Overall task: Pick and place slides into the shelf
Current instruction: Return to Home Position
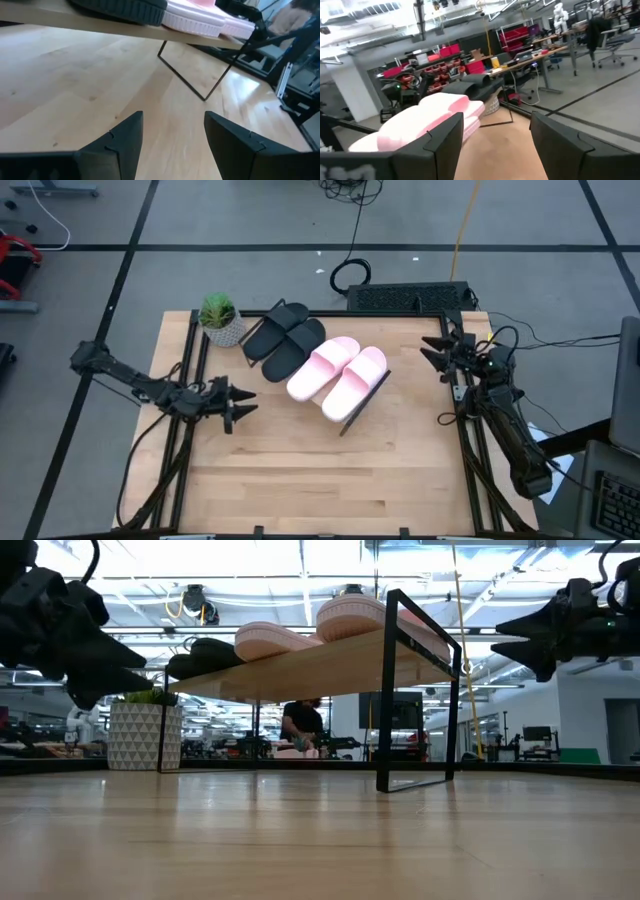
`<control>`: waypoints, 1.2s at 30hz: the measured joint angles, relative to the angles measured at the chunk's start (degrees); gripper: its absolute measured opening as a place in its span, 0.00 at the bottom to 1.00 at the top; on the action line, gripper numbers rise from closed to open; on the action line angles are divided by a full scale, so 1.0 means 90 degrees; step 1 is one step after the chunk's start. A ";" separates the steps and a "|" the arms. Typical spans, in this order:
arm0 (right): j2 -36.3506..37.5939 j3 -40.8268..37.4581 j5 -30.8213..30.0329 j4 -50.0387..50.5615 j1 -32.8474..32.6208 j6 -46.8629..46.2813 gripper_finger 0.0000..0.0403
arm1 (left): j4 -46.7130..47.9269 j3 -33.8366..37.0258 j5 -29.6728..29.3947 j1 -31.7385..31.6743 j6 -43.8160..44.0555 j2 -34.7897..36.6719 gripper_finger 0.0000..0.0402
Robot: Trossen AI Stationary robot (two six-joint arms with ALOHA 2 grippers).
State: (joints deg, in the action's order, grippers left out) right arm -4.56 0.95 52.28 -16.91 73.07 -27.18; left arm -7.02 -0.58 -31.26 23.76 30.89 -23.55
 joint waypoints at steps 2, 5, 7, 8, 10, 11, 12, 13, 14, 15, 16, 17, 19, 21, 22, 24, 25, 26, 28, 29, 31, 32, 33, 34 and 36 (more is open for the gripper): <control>-0.0004 0.0000 -0.0262 0.0123 -0.0171 0.0223 0.55 | 0.0046 0.0000 0.0113 -0.0122 -0.0081 -0.0001 0.52; -0.0005 0.0000 -0.0741 0.0348 -0.0331 0.0605 0.55 | 0.0138 0.0000 0.0145 -0.0249 -0.0116 -0.0007 0.52; -0.0012 0.0000 -0.1256 0.0534 -0.0356 0.0806 0.55 | 0.0140 0.0000 0.0145 -0.0284 -0.0121 -0.0007 0.52; -0.0034 0.0000 -0.1567 0.0623 -0.0354 0.0852 0.55 | 0.0142 0.0000 0.0145 -0.0294 -0.0133 -0.0007 0.52; -0.0135 0.0000 -0.2187 0.0799 -0.0354 0.0966 0.55 | 0.0158 0.0000 0.0145 -0.0306 -0.0134 -0.0007 0.52; -0.0204 0.0000 -0.2486 0.0845 -0.0354 0.1044 0.55 | 0.0171 0.0000 0.0145 -0.0305 -0.0133 -0.0007 0.52; -0.0277 0.0000 -0.2765 0.0870 -0.0354 0.1134 0.55 | 0.0196 0.0000 0.0147 -0.0305 -0.0133 -0.0007 0.52; -0.0363 0.0000 -0.2981 0.0884 -0.0354 0.1224 0.55 | 0.0229 0.0000 0.0147 -0.0305 -0.0127 -0.0007 0.52; -0.0462 0.0000 -0.3205 0.0887 -0.0354 0.1319 0.55 | 0.0277 0.0000 0.0149 -0.0305 -0.0095 -0.0007 0.52; -0.0556 0.0000 -0.3373 0.0875 -0.0354 0.1399 0.55 | 0.0305 -0.0001 0.0152 -0.0305 -0.0080 -0.0010 0.52; -0.0647 0.0000 -0.3520 0.0830 -0.0354 0.1460 0.55 | 0.0328 -0.0005 0.0154 -0.0305 -0.0050 -0.0009 0.52; -0.0755 0.0000 -0.3638 0.0757 -0.0344 0.1507 0.55 | 0.0334 -0.0005 0.0154 -0.0305 -0.0058 -0.0010 0.52; -0.0953 0.0000 -0.3647 0.0622 -0.0323 0.1598 0.55 | 0.0339 -0.0005 0.0152 -0.0305 -0.0092 -0.0010 0.52; -0.1153 0.0000 -0.3645 0.0419 -0.0322 0.1651 0.55 | 0.0344 -0.0005 0.0152 -0.0305 -0.0094 -0.0010 0.52; -0.1237 0.0000 -0.3644 0.0336 -0.0322 0.1654 0.55 | 0.0346 -0.0006 0.0152 -0.0305 -0.0094 -0.0010 0.52; -0.1380 0.0000 -0.3642 0.0171 -0.0322 0.1652 0.55 | 0.0354 -0.0007 0.0152 -0.0305 -0.0094 -0.0010 0.52; -0.1431 0.0000 -0.3642 0.0059 -0.0322 0.1651 0.55 | 0.0356 -0.0007 0.0152 -0.0305 -0.0092 -0.0010 0.52; -0.1465 0.0000 -0.3642 -0.0050 -0.0322 0.1646 0.55 | 0.0356 -0.0007 0.0152 -0.0305 -0.0087 -0.0010 0.52; -0.1503 0.0000 -0.3642 -0.0262 -0.0322 0.1616 0.55 | 0.0360 -0.0007 0.0149 -0.0305 -0.0068 -0.0010 0.52; -0.1503 0.0000 -0.3642 -0.0336 -0.0322 0.1610 0.55 | 0.0361 -0.0007 0.0149 -0.0305 -0.0063 -0.0010 0.52; -0.1501 0.0000 -0.3639 -0.0452 -0.0322 0.1603 0.55 | 0.0361 -0.0007 0.0149 -0.0305 -0.0067 -0.0010 0.52; -0.1501 0.0000 -0.3639 -0.0477 -0.0322 0.1603 0.55 | 0.0362 -0.0007 0.0149 -0.0305 -0.0067 -0.0010 0.52; -0.1501 0.0000 -0.3639 -0.0478 -0.0322 0.1603 0.55 | 0.0363 -0.0007 0.0149 -0.0305 -0.0064 -0.0010 0.52; -0.1502 0.0000 -0.3639 -0.0478 -0.0322 0.1603 0.55 | 0.0363 -0.0007 0.0149 -0.0305 -0.0050 -0.0010 0.52; -0.1503 0.0000 -0.3639 -0.0475 -0.0322 0.1603 0.55 | 0.0366 -0.0007 0.0148 -0.0305 -0.0046 -0.0010 0.52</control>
State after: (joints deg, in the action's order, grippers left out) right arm -18.09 0.95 19.53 -21.19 70.17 -12.75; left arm -3.73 -0.64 -29.92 21.02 30.48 -23.64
